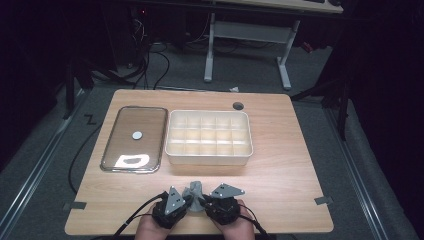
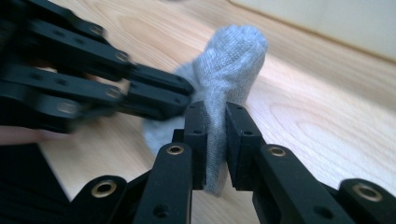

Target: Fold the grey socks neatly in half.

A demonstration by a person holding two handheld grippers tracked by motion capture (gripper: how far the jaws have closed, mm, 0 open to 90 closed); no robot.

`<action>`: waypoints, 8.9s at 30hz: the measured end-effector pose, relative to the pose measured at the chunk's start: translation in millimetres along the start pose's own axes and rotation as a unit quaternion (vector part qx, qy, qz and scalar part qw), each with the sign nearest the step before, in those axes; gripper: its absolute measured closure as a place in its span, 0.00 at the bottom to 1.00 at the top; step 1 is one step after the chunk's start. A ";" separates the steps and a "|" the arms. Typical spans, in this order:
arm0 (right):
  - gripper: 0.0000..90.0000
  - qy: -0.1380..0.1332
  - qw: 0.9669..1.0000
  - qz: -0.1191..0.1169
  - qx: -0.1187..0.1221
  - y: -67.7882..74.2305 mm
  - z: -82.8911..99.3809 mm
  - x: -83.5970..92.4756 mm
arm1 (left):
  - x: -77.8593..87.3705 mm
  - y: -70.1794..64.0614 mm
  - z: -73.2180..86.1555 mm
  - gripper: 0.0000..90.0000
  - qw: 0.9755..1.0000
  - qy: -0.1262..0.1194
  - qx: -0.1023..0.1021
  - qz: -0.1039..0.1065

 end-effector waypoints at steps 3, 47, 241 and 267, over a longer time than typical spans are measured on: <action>0.90 -0.008 1.000 -0.005 0.017 7.5 -3.7 2.1 | -0.2 0.3 -0.2 0.94 1.000 0.001 0.001 0.001; 1.00 0.004 0.998 0.062 0.026 -11.1 -13.6 -6.9 | -20.9 -2.0 -18.0 0.93 1.000 0.008 -0.002 -0.023; 0.50 0.003 0.997 -0.034 -0.064 -19.8 9.6 -23.7 | -11.1 11.9 -27.8 0.89 0.999 -0.036 0.029 0.000; 0.63 0.021 0.998 -0.062 -0.010 -11.8 5.9 -29.0 | 39.9 77.9 22.2 0.58 0.996 -0.013 0.045 -0.077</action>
Point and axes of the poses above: each handheld gripper's, and its own axes: x roughly backward along the jaws, z roughly out of its underside, y roughly to its left, the point moved 2 cm from there along -x, roughly forward along the jaws, and after that the axes turned 1 degree about -x, right-handed, at the moved point
